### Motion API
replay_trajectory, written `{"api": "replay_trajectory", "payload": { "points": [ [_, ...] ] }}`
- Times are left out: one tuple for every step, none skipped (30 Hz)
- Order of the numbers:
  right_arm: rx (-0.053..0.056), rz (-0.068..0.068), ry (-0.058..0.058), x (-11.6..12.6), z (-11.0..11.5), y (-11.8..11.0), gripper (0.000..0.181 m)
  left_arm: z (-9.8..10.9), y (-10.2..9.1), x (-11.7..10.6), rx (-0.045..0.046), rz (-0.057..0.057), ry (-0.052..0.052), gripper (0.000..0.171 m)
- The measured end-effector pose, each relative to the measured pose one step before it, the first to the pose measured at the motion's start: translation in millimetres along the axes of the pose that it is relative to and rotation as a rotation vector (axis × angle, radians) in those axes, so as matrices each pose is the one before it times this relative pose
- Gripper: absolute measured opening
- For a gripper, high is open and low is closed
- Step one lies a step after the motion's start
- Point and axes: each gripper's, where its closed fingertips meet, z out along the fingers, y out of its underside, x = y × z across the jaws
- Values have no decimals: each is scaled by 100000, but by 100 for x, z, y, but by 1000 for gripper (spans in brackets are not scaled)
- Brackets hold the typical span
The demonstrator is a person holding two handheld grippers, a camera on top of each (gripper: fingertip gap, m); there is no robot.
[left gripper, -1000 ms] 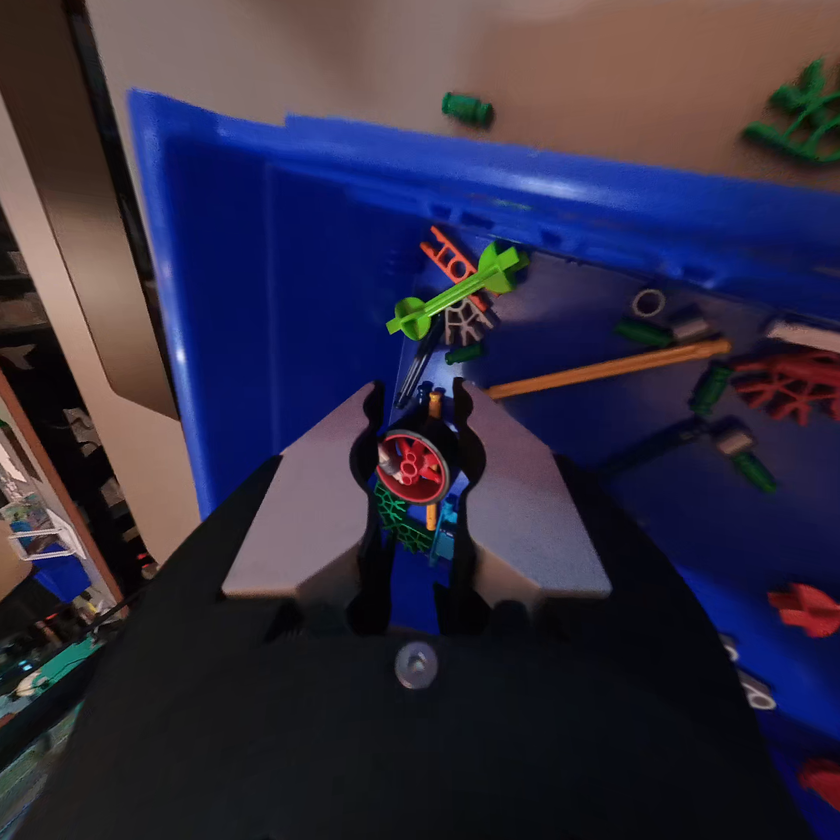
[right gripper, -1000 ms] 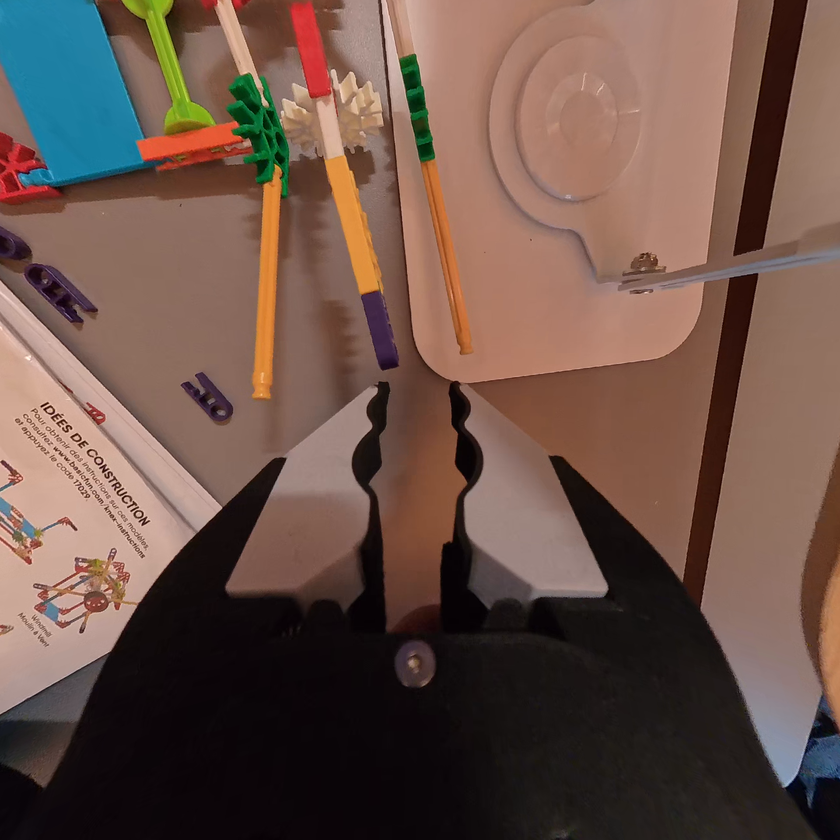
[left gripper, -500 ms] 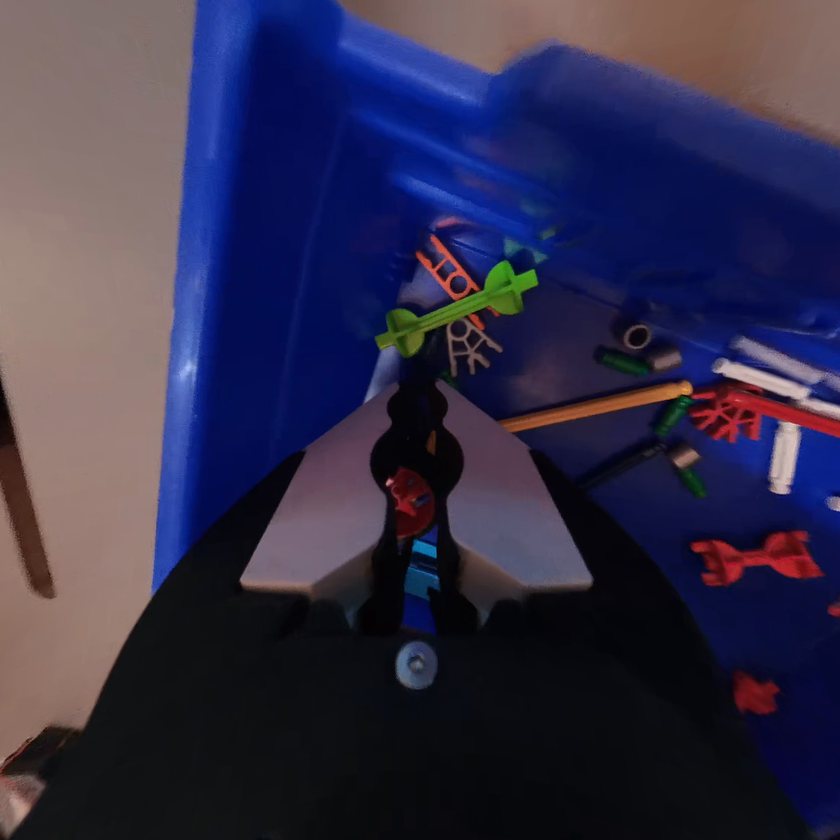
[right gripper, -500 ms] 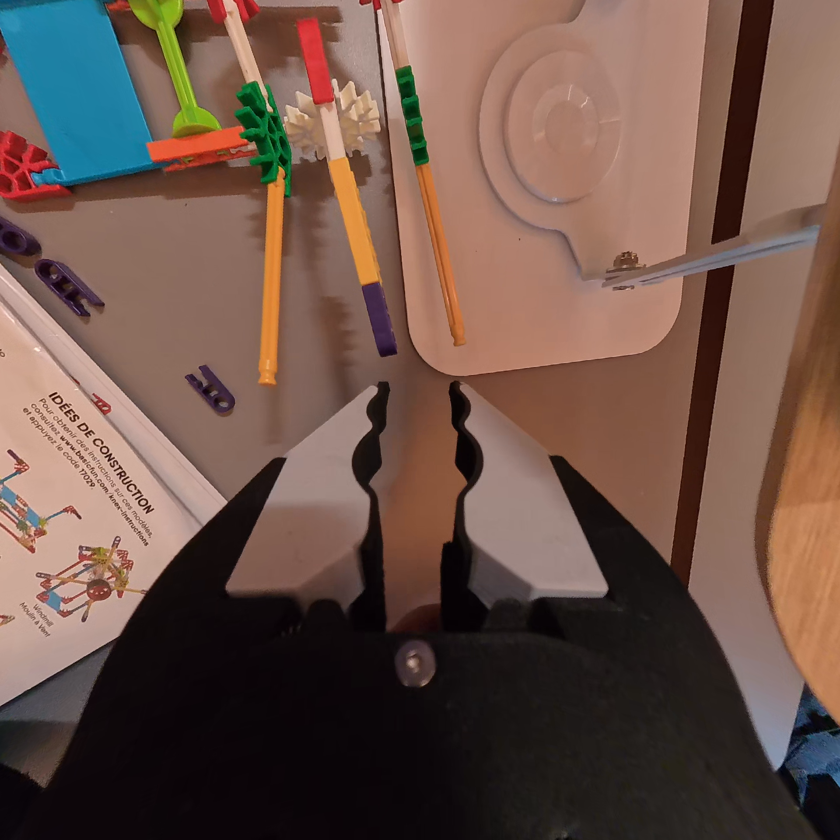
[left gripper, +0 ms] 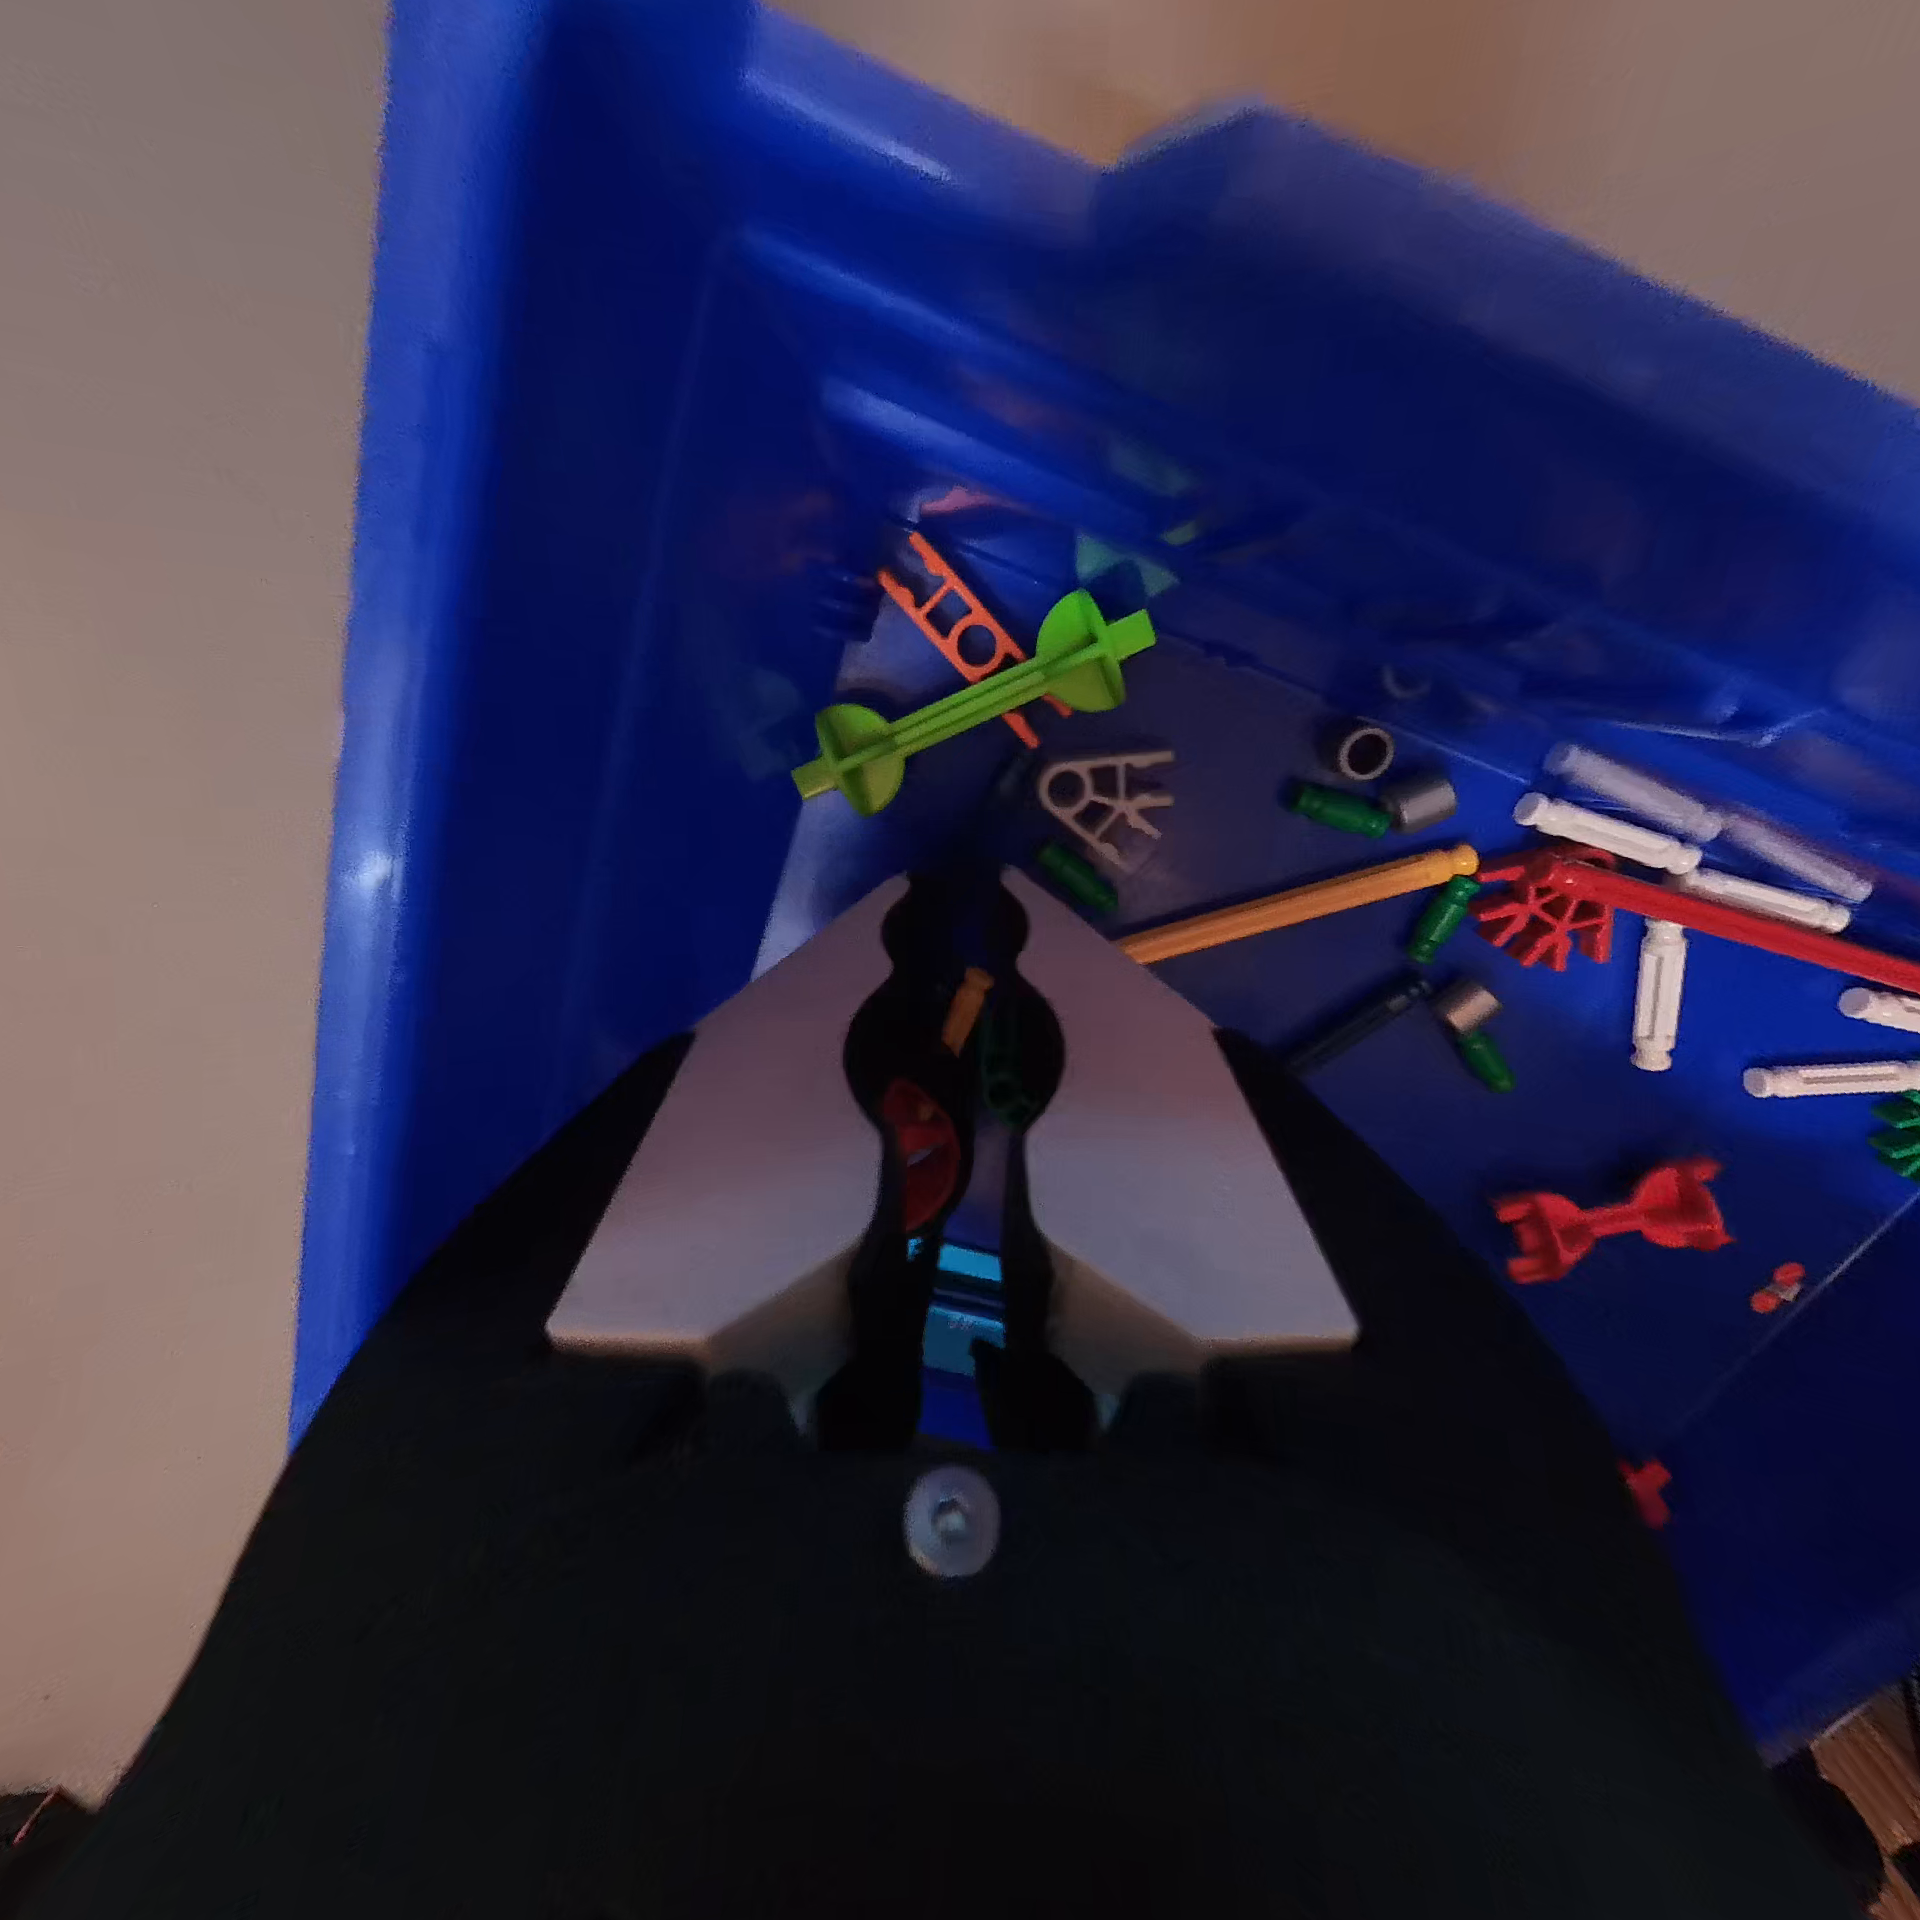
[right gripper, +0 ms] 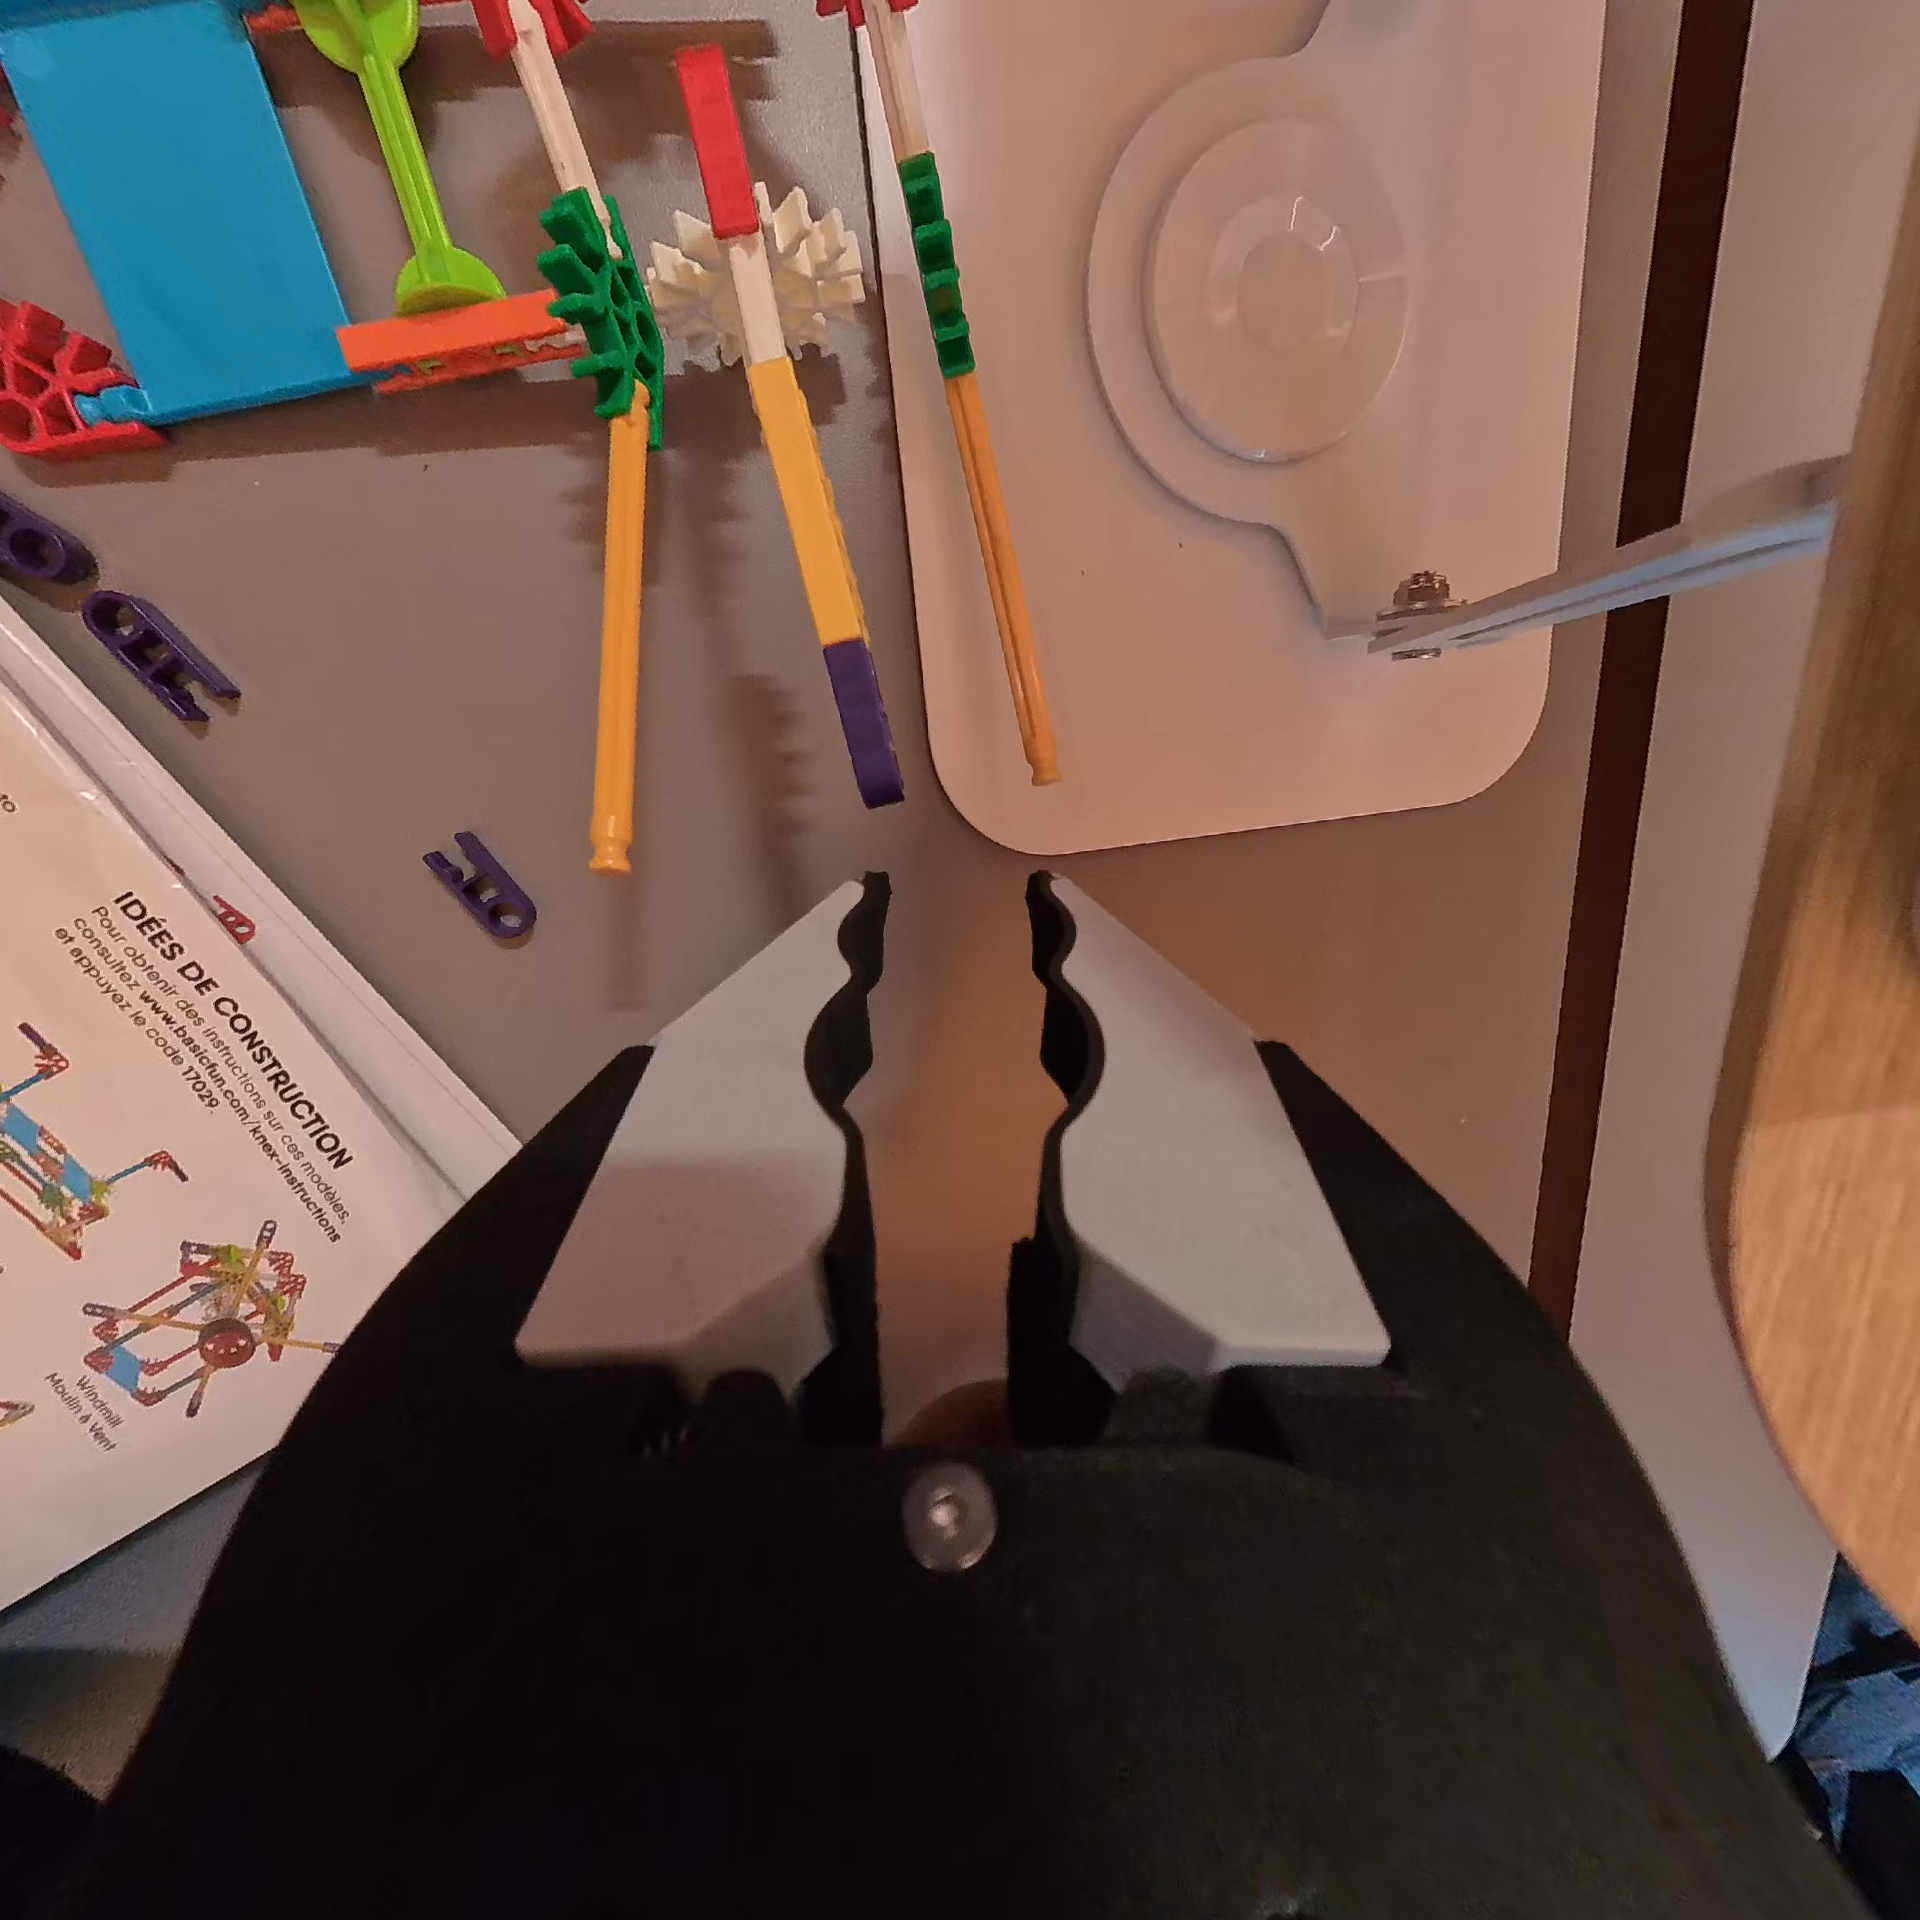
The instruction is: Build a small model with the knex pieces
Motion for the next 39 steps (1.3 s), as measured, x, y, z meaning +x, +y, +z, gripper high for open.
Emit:
{"api": "replay_trajectory", "payload": {
  "points": [
    [116, -62, 40, -10, -36, -26, 26, 13, -45, -73, 348, -359, -409, 6],
    [109, -39, 68, -6, -46, -29, 26, 9, -11, -73, 167, 336, -563, 4],
    [34, -49, 108, -2, -42, -15, 26, -1, 1, 0, 200, -259, -177, 4],
    [72, -93, 100, 3, -49, -24, 26, -1, 8, 5, 240, -50, -243, 4],
    [182, -54, 57, -14, -47, -29, 26, -3, 1, 0, 202, 642, -515, 4],
    [157, 25, 84, 17, -53, -23, 26, -6, -1, -5, 152, 460, -719, 4],
    [54, 47, 88, 21, -33, 10, 26, -19, 64, 3, -301, 221, -720, 4],
    [26, -1, 38, 6, -34, 6, 26, -30, 123, -101, -684, 716, -1427, 4],
    [11, -37, 35, 2, -14, 5, 26, -50, 141, -105, -758, 759, -1503, 4],
    [-79, -50, 18, 6, 1, 24, 26, -91, 74, 69, -363, 332, -438, 4],
    [-162, -86, 29, -2, -5, 27, 26, -177, -45, 23, 281, 723, -793, 4],
    [-200, -74, 108, 6, 1, 36, 26, -253, -91, -124, 376, 1058, -1915, 3],
    [-134, -17, 140, 25, -22, 25, 26, -307, -87, -56, 328, 546, -1466, 3],
    [53, 35, 99, 12, -32, 2, 26, -359, -66, 39, 389, 178, -798, 3],
    [198, 54, 39, 17, -38, -26, 26, -389, -91, 49, 655, 390, -839, 3],
    [105, 27, 25, 8, -14, -12, 26, -377, -115, 83, 945, 317, -740, 3],
    [-109, -11, 59, 9, -8, 15, 26, -348, -41, 94, 530, 183, -618, 3],
    [-153, -48, 60, -2, -1, 17, 26, -362, 21, -39, 240, 623, -1625, 2],
    [-20, -85, 23, -4, 2, -15, 26, -392, -32, -34, 612, 463, -1638, 3],
    [65, -85, 21, -19, -22, -44, 26, -404, -62, 72, 772, 189, -1007, 3],
    [17, -96, 94, 2, -17, -26, 26, -416, -65, 17, 772, 437, -1523, 3],
    [19, -152, 152, -1, -40, -31, 26, -437, -110, -11, 815, 531, -1820, 3],
    [117, -145, 125, -14, -42, -56, 26, -468, -144, 45, 852, 541, -1743, 3],
    [140, -118, 117, -1, -59, -58, 26, -493, -187, 57, 954, 800, -2004, 3],
    [102, -179, 176, -9, -65, -60, 26, -511, -218, 49, 830, 902, -2217, 3],
    [174, -243, 215, -16, -74, -72, 26, -542, -322, 101, 1339, 726, -1856, 3],
    [277, -242, 202, -15, -82, -103, 26, -549, -438, 139, 1872, 605, -1612, 3],
    [332, -309, 191, -39, -99, -134, 26, -507, -406, 141, 1397, 576, -1629, 3],
    [436, -461, 213, -45, -100, -169, 26, -459, -353, 157, 845, 834, -1604, 3],
    [561, -513, 219, -58, -103, -199, 26, -429, -416, 146, 1064, 1186, -1786, 3],
    [582, -473, 182, -62, -116, -220, 26, -363, -420, 276, 964, 784, -871, 3],
    [489, -511, 251, -56, -128, -198, 26, -320, -329, 316, 448, 1048, -658, 2],
    [487, -592, 368, -54, -131, -207, 26, -303, -303, 174, 218, 1253, -1487, 2],
    [546, -551, 330, -44, -145, -216, 26, -336, -307, 136, 211, 883, -1415, 2],
    [627, -555, 282, -72, -166, -235, 26, -382, -360, 155, 425, 692, -1041, 2],
    [799, -666, 253, -91, -183, -289, 26, -443, -420, 6, 650, 570, -1781, 2],
    [882, -742, 247, -85, -176, -304, 26, -500, -460, -148, 501, 247, -2516, 3],
    [884, -817, 334, -83, -186, -320, 26, -540, -656, -46, 1147, 48, -1926, 3],
    [949, -863, 355, -82, -189, -346, 26, -538, -917, -17, 2113, -224, -2021, 3]
  ]
}}
